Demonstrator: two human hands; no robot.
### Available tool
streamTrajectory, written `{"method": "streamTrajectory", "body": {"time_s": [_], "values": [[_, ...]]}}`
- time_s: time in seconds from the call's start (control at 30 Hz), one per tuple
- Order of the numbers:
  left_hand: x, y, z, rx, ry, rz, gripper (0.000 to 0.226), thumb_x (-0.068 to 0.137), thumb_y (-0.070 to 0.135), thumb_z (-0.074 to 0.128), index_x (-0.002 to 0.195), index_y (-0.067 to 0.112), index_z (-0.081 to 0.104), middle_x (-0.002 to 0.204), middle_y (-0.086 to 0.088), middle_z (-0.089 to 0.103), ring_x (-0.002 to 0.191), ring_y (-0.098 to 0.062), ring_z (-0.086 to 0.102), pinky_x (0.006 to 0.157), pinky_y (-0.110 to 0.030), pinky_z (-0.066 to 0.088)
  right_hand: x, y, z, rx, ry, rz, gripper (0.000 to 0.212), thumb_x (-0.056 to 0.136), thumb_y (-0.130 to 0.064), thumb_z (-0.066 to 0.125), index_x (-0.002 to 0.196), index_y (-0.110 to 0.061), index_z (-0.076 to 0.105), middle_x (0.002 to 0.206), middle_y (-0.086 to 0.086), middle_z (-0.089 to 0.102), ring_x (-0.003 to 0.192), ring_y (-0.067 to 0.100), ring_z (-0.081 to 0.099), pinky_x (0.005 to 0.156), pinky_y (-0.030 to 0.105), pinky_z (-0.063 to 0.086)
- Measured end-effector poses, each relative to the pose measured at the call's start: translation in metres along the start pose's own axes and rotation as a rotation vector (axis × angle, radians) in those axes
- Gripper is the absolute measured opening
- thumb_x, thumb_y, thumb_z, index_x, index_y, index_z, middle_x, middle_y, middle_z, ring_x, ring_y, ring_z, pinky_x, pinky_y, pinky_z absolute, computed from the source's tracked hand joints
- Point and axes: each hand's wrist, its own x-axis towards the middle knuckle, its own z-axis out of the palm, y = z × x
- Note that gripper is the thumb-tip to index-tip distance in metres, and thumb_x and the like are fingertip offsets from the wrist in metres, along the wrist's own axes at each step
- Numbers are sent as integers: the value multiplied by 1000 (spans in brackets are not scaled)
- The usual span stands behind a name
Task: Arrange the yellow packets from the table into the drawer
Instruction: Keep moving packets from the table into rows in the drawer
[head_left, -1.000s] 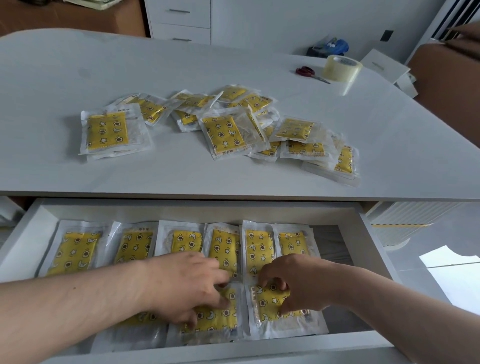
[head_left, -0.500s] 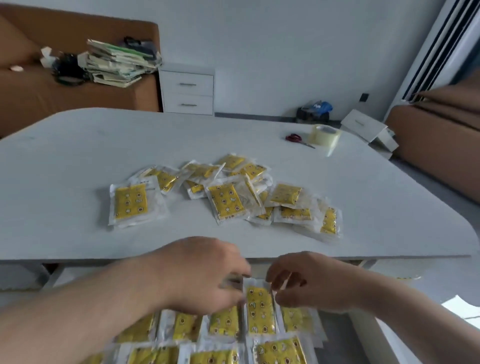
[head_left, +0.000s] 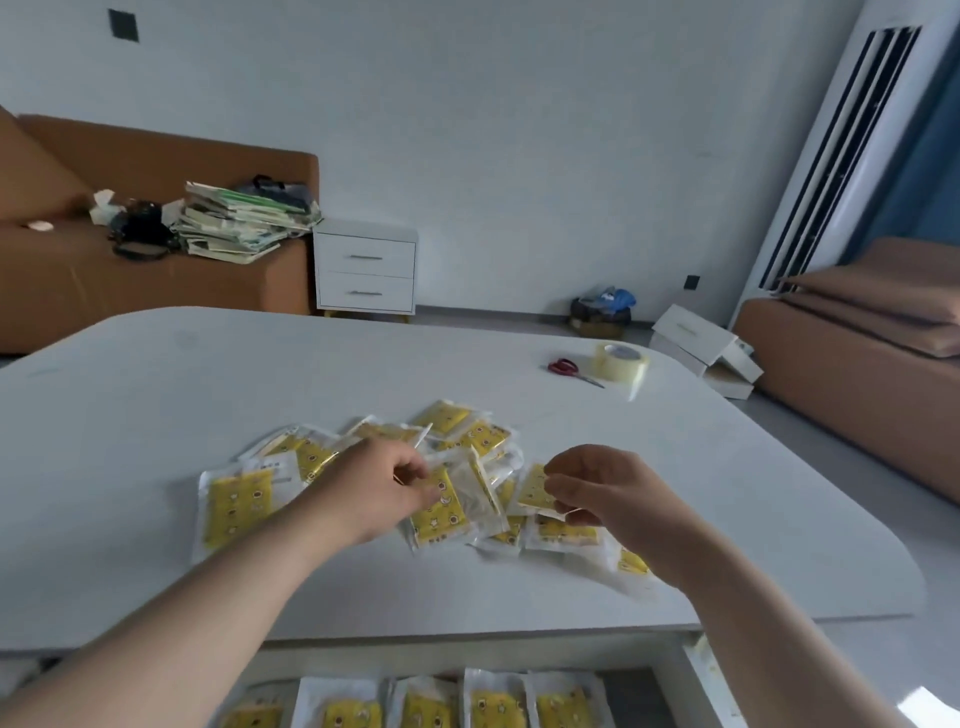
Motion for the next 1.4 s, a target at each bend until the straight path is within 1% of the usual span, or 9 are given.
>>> {"method": "streamTrajectory", "body": {"time_s": [0.17,0.3,0.37,0.5,0.57,0.83,1.0,1.13,1.4], "values": [[17,-13,33,376,-1,5,56,86,59,54,136,34,49,139,4,47,125,-19,48,98,-33,43,26,23,-4,-310,112,-45,16,90,-23,64,103,-26,71,95,-14,68,87,6,66,85,29,55],[17,-26,46,502,-53,106,51,90,62,42,136,41,48,139,10,44,125,-18,46,100,-33,41,41,41,4,-657,22,-61,31,95,-27,55,124,-31,65,136,-14,53,125,16,48,106,30,37],[15,-28,46,459,-35,118,44,91,60,43,130,42,55,136,13,45,121,-15,50,97,-29,43,44,48,7,-702,-4,-35,29,96,-27,52,120,-32,67,136,-14,54,125,18,47,108,35,36],[14,-26,47,349,57,86,29,86,54,57,99,31,69,110,14,52,92,-12,59,77,-25,46,47,47,2,-602,92,1,21,90,-23,60,106,-26,73,97,-9,62,97,16,59,85,27,46],[14,-24,48,358,99,29,31,82,54,62,91,24,62,104,10,51,88,-13,56,71,-26,44,48,48,2,-652,141,0,24,88,-26,63,111,-27,70,104,-7,60,105,18,57,84,25,43],[21,-19,48,331,55,-277,60,76,53,69,119,18,48,116,-2,56,100,-23,60,83,-34,50,49,52,13,-872,194,250,65,79,-71,46,113,-17,57,112,5,53,112,28,48,92,34,41],[24,-19,46,208,39,-338,80,69,46,80,131,15,38,127,-6,54,110,-26,57,86,-34,49,51,50,18,-760,168,267,51,74,-53,57,118,-28,55,115,3,54,116,27,49,96,35,43],[28,-23,39,78,64,-340,62,66,31,82,115,15,47,110,-5,59,96,-24,60,81,-35,52,50,45,16,-602,199,257,49,77,-29,55,125,-28,56,114,2,56,111,24,53,96,35,48],[38,-33,25,-264,90,-344,39,72,8,78,107,1,60,107,-16,66,93,-31,63,76,-34,48,49,48,21,-834,262,269,63,76,-65,57,123,-22,54,123,3,52,119,29,44,99,35,36]]}}
